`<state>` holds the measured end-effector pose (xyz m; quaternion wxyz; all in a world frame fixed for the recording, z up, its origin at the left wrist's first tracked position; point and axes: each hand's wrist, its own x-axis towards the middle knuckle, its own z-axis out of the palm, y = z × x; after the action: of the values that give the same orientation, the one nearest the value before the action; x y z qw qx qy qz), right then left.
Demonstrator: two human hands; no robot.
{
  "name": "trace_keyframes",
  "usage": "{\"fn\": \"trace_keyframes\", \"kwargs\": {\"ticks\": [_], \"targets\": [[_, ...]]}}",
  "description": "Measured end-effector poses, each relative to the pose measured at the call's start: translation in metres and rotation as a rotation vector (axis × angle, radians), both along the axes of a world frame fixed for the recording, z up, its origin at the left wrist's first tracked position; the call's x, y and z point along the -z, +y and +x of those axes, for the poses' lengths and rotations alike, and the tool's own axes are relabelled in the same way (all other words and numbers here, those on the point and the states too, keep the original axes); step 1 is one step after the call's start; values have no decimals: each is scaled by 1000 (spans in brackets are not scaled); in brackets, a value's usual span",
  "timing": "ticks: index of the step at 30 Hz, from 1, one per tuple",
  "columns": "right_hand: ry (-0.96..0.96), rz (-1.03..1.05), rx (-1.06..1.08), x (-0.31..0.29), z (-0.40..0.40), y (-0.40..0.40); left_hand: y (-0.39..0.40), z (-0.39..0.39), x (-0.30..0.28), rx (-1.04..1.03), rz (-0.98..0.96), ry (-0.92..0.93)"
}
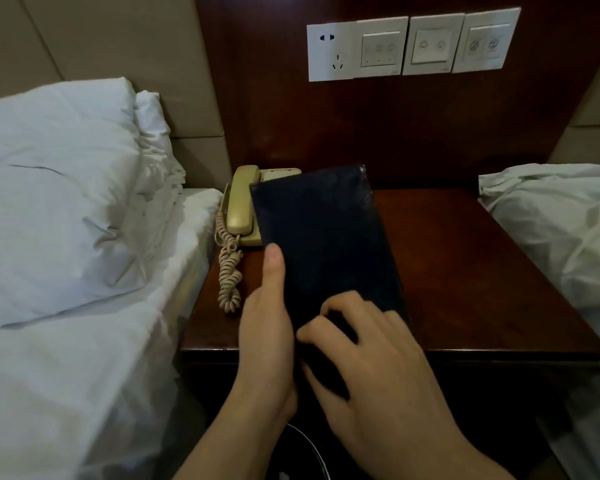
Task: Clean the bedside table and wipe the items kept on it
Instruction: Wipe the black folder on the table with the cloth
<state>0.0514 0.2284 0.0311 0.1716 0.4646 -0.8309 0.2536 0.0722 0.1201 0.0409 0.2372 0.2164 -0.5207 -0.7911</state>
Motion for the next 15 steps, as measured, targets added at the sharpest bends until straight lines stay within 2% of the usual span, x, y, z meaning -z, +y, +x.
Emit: {"fn": "trace_keyframes", "kwargs": {"ticks": [4, 7, 10, 15], "targets": [[14, -19, 47, -2, -4, 2, 0, 0, -2, 57, 10, -28], [76, -128, 138, -9, -18, 5, 5, -1, -1, 56, -92, -49], [15, -253, 255, -13, -33, 10, 8, -2, 6, 26, -144, -38], [15, -143, 26, 3, -10, -3, 5, -1, 9, -18, -112, -21]]}}
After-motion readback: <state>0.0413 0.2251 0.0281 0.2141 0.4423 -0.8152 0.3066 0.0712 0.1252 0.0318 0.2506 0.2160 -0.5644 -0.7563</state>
